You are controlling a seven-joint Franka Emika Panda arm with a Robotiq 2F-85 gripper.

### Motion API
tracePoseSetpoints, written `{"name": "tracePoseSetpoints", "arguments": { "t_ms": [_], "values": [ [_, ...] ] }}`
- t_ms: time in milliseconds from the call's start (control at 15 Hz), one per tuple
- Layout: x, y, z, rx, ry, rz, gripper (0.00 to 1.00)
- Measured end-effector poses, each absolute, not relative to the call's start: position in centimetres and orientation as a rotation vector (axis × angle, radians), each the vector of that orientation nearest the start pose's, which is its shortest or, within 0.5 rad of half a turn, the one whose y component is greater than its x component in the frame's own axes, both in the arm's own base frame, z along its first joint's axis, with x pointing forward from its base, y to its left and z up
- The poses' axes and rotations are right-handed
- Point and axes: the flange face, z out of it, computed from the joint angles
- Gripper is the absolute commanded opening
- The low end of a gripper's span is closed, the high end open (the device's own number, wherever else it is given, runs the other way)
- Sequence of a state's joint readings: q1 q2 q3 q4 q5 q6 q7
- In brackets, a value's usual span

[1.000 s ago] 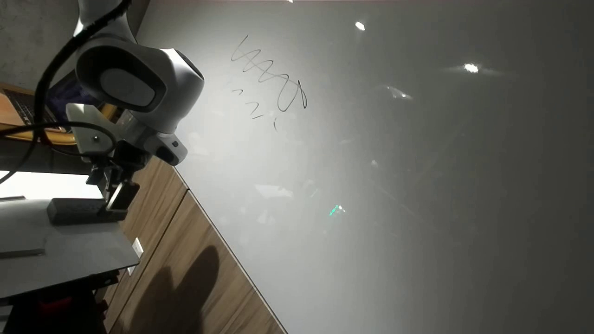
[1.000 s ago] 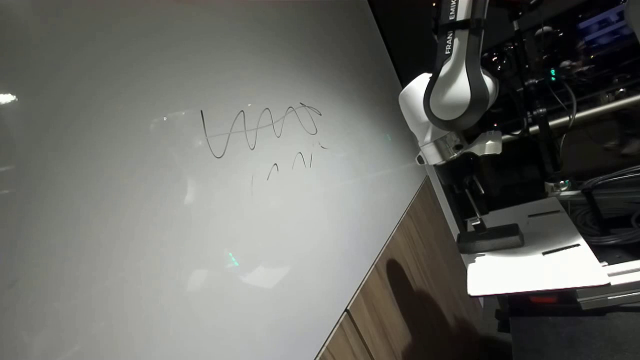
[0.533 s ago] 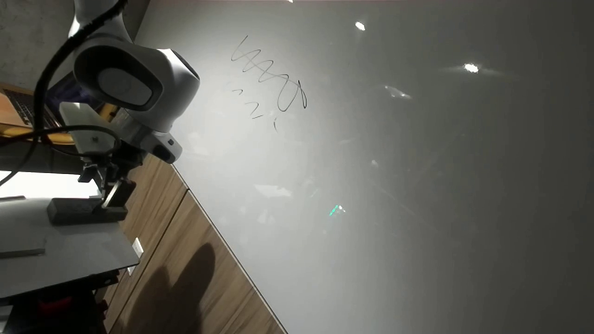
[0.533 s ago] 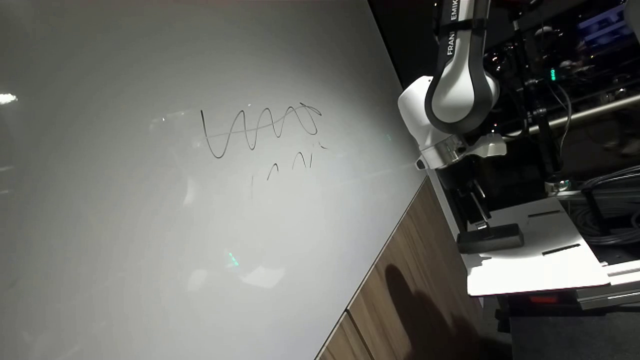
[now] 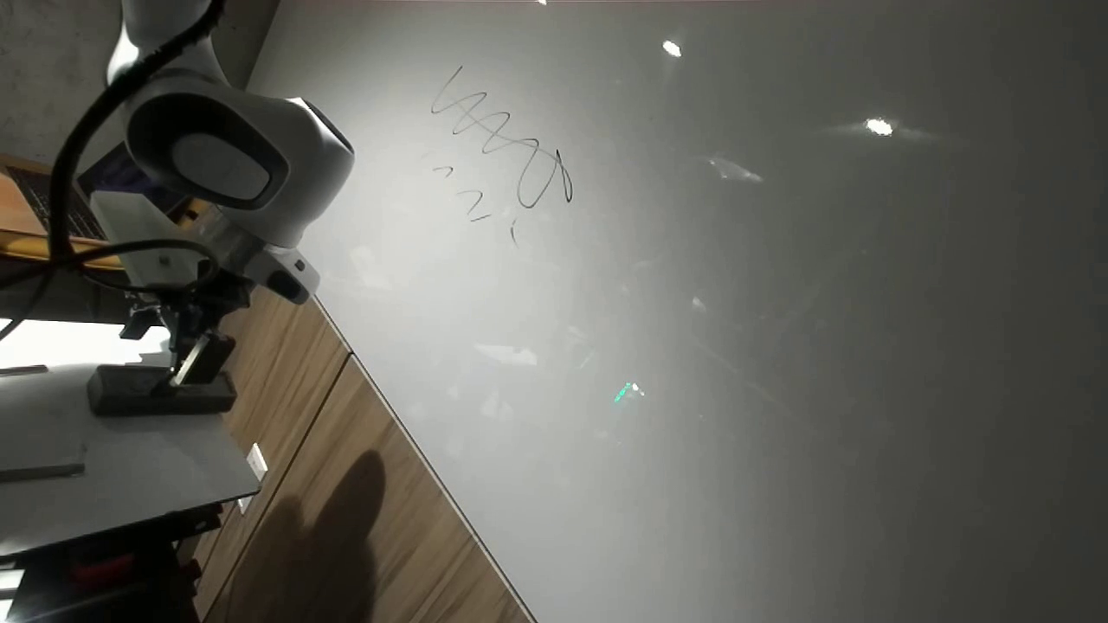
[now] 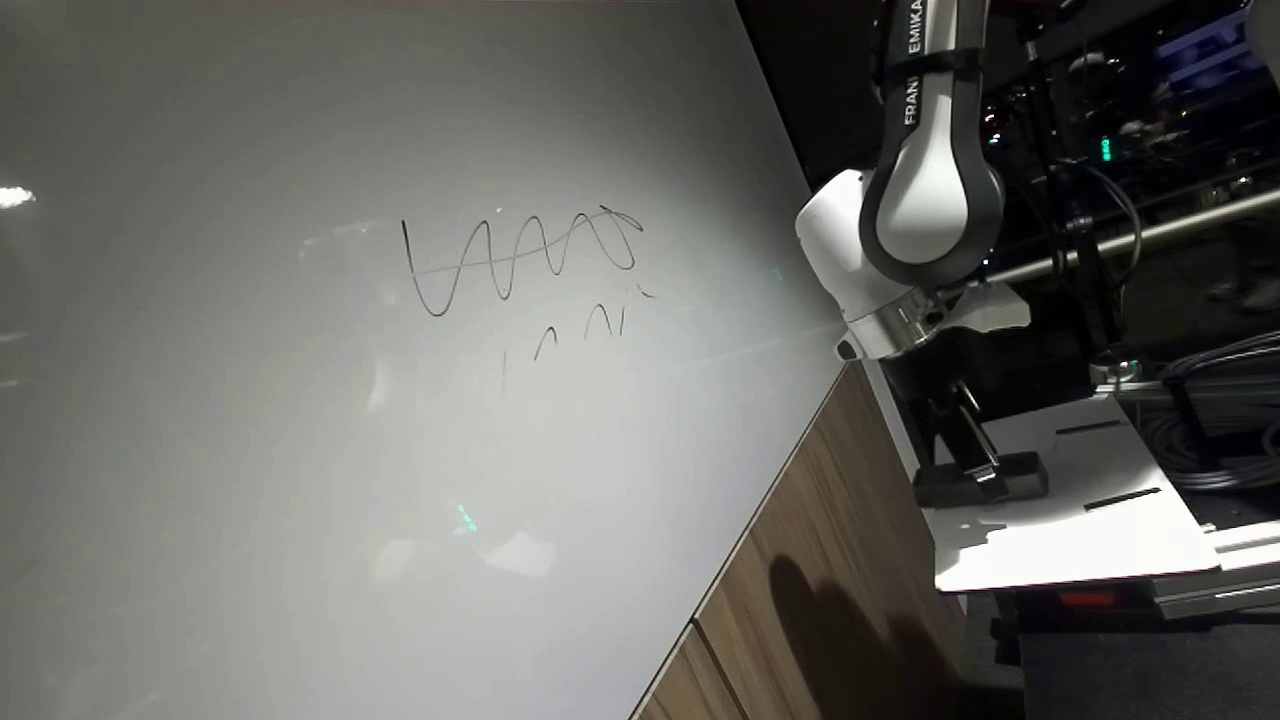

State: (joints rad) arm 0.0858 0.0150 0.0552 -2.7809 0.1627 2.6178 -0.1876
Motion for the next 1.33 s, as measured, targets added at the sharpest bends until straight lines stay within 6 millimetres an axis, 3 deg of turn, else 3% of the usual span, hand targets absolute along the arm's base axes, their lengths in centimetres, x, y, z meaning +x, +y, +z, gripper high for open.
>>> {"name": "tracePoseSetpoints", "arguments": {
  "t_ms": [1333],
  "values": [
    [36.90, 5.56, 19.22, -3.108, -0.308, 0.133, 1.00]
  ]
}}
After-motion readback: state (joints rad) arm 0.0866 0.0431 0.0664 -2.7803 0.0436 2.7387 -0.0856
